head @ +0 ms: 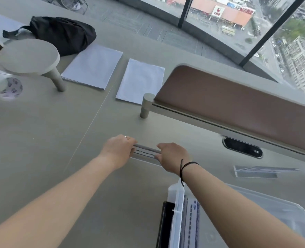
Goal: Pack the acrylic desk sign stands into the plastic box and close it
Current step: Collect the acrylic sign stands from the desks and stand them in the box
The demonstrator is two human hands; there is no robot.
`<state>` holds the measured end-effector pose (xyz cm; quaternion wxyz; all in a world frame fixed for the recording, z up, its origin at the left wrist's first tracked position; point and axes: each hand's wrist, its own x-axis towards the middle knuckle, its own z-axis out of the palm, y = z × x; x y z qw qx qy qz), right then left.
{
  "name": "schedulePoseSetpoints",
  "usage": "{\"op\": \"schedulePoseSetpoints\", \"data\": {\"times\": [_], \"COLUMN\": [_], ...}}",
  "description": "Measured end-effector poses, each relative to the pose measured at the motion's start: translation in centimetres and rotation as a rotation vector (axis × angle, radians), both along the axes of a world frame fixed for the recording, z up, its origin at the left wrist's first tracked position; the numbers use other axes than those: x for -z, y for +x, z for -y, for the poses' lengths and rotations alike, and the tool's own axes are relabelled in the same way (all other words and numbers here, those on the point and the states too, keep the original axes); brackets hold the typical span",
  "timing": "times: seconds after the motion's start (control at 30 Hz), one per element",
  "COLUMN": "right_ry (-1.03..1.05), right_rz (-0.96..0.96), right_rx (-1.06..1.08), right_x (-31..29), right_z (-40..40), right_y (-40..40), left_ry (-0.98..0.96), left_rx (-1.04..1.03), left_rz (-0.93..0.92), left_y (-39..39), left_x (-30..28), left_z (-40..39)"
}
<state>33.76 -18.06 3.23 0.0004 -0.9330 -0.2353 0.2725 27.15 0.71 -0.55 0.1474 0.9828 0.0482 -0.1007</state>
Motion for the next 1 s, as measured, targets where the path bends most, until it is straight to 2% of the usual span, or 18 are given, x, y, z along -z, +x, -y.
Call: {"op": "schedulePoseSetpoints", "data": {"times": [0.2,0.33,0.5,0.6,0.67,0.73,0.87,1.0], "right_ry": [-0.041,-0.042,-0.021,-0.009,0.0,0.027,0.116,0.188], "right_rz": [0.004,0.039,0.055,0.056,0.049,0.054,0.138,0.228], "right_rx": [-0.069,-0.098,-0.068,-0.043,-0.037,-0.033,-0.021,0.009], "right_x": [1.8,1.9,2.1,1.9,1.5,0.9,-1.5,-5.8], "right_z": [-1.2,-1.1,-1.1,-1.1,-1.2,-1.1,-0.1,2.6], "right_y": [0.1,0.0,-0.4,-0.5,-0.7,-1.2,-2.2,-2.5], "left_ry": [0.163,0.163,0.153,0.148,0.152,0.1,0.061,0.039], "left_rx": [0.075,0.091,0.059,0.032,-0.014,-0.07,-0.118,-0.056], "left_rz": [0.057,0.179,0.196,0.128,0.016,0.001,0.156,0.353], "left_y": [0.2,0.1,0.1,0.0,-0.1,-0.4,-1.1,-1.1], "left_x": [1.5,1.8,1.5,0.7,0.4,0.0,-1.6,-5.9], "left_z": [0.3,1.0,1.0,1.5,1.6,1.7,1.5,3.4]}}
